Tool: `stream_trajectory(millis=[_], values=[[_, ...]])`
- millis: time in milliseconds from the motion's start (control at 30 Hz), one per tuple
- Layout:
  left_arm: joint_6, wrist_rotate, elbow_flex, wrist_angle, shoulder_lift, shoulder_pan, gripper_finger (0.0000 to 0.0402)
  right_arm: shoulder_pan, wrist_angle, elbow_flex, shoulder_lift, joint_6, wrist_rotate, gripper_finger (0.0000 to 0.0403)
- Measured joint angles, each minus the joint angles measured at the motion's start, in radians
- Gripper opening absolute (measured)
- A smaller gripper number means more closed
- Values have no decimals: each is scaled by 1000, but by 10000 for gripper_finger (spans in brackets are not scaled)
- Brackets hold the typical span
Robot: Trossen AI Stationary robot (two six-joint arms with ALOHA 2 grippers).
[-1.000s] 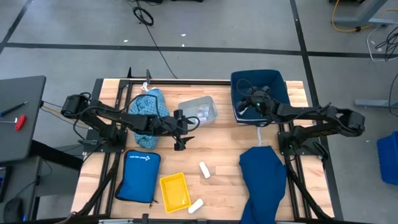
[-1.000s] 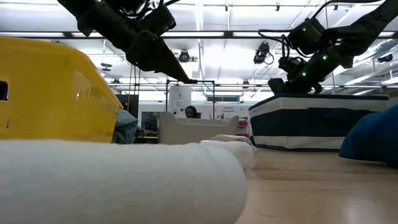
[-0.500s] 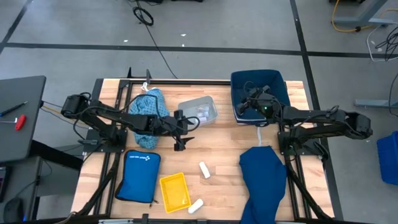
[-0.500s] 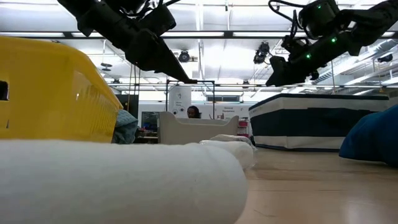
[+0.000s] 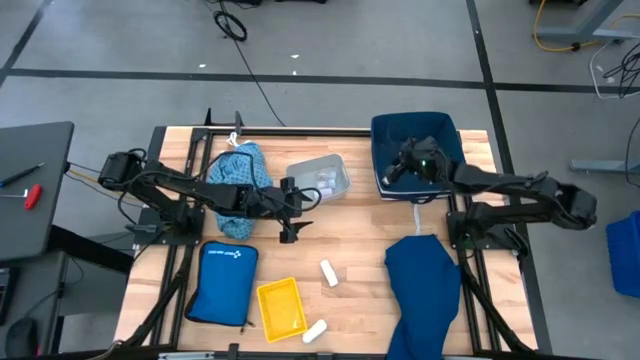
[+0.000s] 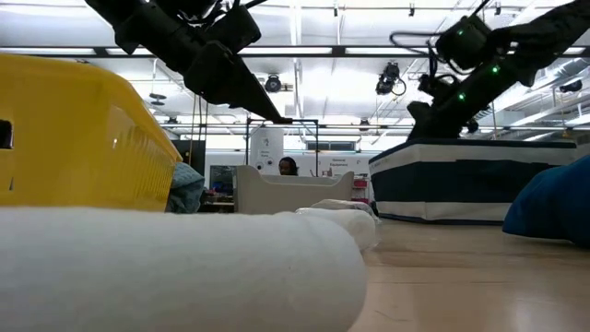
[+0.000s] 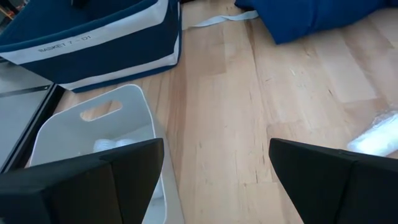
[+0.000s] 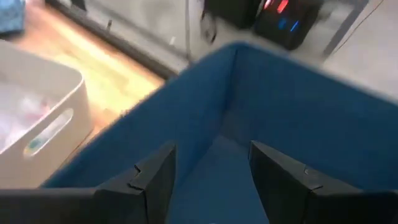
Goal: Pick & place medical supplies in basket/bin
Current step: Put the top rolled gauze into the yellow bin
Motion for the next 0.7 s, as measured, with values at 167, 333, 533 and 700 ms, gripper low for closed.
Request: stream_trajectory(millis=[167,333,533,700], values=[[20,-9,0,0,0,3,298,-110,-185,119,27,-23,-159,210],[65,-85,0,2,0,35,298,-167,-407,269,110,-92,-207,210],[172,-149,0,39,0,129,298,-207,-570,381,266,-159,-273,210],[225,-149,0,43,0,218,298,-232,-627,428,363,-217,-316,210]])
